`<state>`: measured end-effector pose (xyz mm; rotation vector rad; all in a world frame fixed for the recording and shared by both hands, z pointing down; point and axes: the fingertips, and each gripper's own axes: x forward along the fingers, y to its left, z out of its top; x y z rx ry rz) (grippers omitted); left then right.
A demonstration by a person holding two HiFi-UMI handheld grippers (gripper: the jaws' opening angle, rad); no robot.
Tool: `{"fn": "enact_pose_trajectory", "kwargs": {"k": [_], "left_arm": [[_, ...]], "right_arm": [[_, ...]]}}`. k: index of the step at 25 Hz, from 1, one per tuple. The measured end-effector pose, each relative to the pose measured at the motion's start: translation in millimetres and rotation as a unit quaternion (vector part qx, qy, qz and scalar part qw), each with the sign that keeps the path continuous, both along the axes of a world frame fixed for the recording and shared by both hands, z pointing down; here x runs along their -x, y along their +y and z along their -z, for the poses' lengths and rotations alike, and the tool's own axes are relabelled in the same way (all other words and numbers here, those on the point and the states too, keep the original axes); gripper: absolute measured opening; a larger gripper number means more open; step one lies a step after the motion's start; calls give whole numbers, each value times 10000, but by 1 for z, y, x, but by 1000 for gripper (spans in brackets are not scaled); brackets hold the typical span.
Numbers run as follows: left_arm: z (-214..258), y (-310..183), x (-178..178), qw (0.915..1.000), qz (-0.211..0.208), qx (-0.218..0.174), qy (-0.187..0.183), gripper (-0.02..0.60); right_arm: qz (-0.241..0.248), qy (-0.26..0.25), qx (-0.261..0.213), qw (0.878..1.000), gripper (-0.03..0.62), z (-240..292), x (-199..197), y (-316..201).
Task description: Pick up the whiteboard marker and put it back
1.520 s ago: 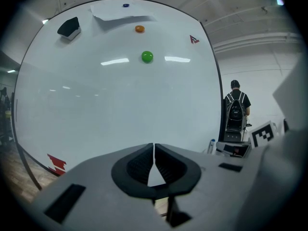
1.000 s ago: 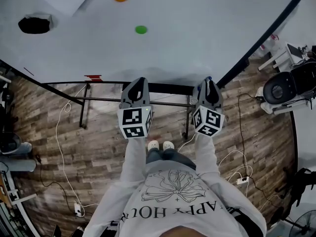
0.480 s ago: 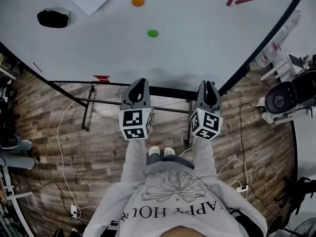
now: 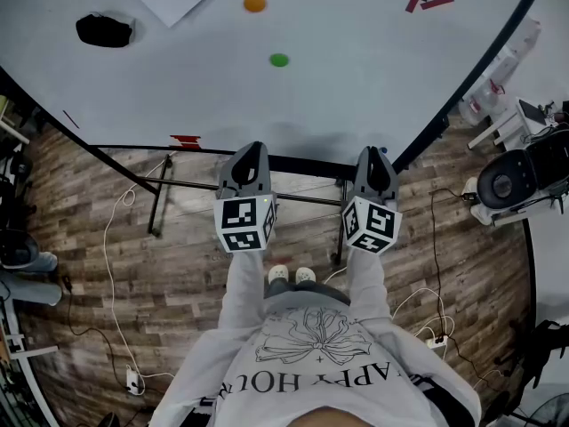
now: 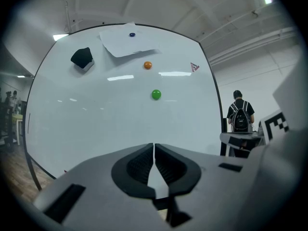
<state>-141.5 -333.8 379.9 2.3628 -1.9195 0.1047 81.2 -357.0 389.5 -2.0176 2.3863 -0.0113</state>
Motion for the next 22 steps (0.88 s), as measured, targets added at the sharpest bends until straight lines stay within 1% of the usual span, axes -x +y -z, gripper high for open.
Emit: {"fn": "enact_pose_trajectory", "kwargs": {"k": [22], "left_arm": [[4, 3, -4, 10000, -51, -27, 16, 11]], "right_arm": [[19, 220, -15, 9998, 30, 3, -4, 6]]}}
